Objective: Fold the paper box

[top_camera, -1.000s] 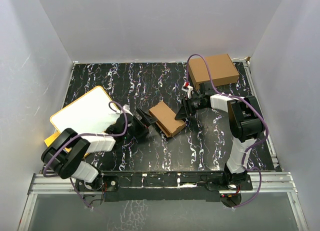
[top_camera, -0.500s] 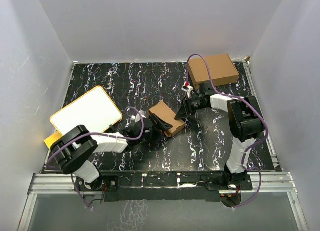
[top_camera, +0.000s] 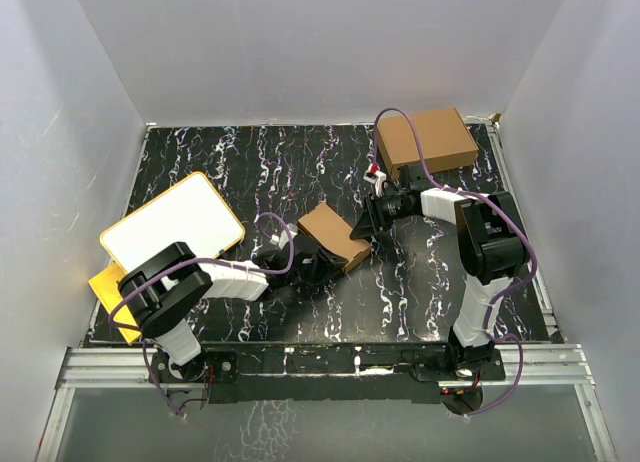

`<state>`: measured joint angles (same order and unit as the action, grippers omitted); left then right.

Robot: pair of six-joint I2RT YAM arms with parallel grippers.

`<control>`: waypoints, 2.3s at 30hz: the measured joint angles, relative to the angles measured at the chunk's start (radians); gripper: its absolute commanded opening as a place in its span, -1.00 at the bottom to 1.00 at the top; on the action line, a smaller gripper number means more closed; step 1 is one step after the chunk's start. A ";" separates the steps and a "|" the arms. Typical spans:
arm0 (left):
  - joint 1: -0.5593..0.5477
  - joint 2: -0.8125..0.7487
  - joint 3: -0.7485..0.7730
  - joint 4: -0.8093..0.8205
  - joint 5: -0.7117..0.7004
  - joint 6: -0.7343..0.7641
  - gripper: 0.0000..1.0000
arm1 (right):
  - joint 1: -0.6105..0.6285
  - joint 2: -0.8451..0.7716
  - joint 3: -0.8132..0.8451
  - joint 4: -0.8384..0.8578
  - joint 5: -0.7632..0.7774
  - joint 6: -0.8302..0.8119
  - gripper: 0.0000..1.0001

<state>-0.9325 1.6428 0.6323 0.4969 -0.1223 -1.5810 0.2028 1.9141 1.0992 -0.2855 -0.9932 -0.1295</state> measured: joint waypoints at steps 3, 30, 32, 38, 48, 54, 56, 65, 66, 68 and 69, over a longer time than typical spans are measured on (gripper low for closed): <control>0.000 0.003 0.000 0.010 0.003 -0.010 -0.69 | -0.001 0.000 0.003 0.000 0.002 -0.001 0.02; 0.334 -0.264 -0.200 0.140 0.140 0.377 0.43 | 0.001 0.002 0.005 0.000 0.003 -0.001 0.02; 0.401 -0.262 -0.190 0.117 0.168 0.407 0.42 | 0.001 0.002 0.005 0.000 0.003 -0.001 0.02; 0.469 -0.187 -0.103 0.054 0.236 0.472 0.35 | 0.001 0.002 0.005 0.000 0.003 -0.001 0.02; 0.479 -0.051 -0.044 0.056 0.294 0.488 0.08 | 0.001 0.004 0.006 0.000 0.002 -0.001 0.02; 0.479 -0.008 -0.025 0.068 0.307 0.484 -0.12 | 0.001 0.004 0.006 -0.001 0.002 -0.002 0.02; 0.479 0.008 -0.018 0.078 0.311 0.483 -0.12 | 0.001 0.004 0.006 0.000 0.002 -0.002 0.02; 0.479 0.038 0.013 0.092 0.316 0.485 -0.49 | 0.001 0.004 0.006 -0.001 0.001 -0.004 0.02; 0.479 0.038 0.015 0.093 0.316 0.485 -0.57 | 0.001 0.004 0.006 -0.001 0.001 -0.004 0.02; 0.480 0.039 0.017 0.101 0.319 0.484 -0.71 | 0.002 0.004 0.006 -0.001 0.001 -0.004 0.02; 0.480 0.039 0.018 0.106 0.320 0.484 -0.79 | 0.003 0.004 0.006 -0.001 0.001 -0.004 0.02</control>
<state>-0.4526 1.6817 0.6498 0.6033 0.1982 -1.0966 0.2054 1.9179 1.1057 -0.2863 -0.9924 -0.1337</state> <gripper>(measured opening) 0.207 0.513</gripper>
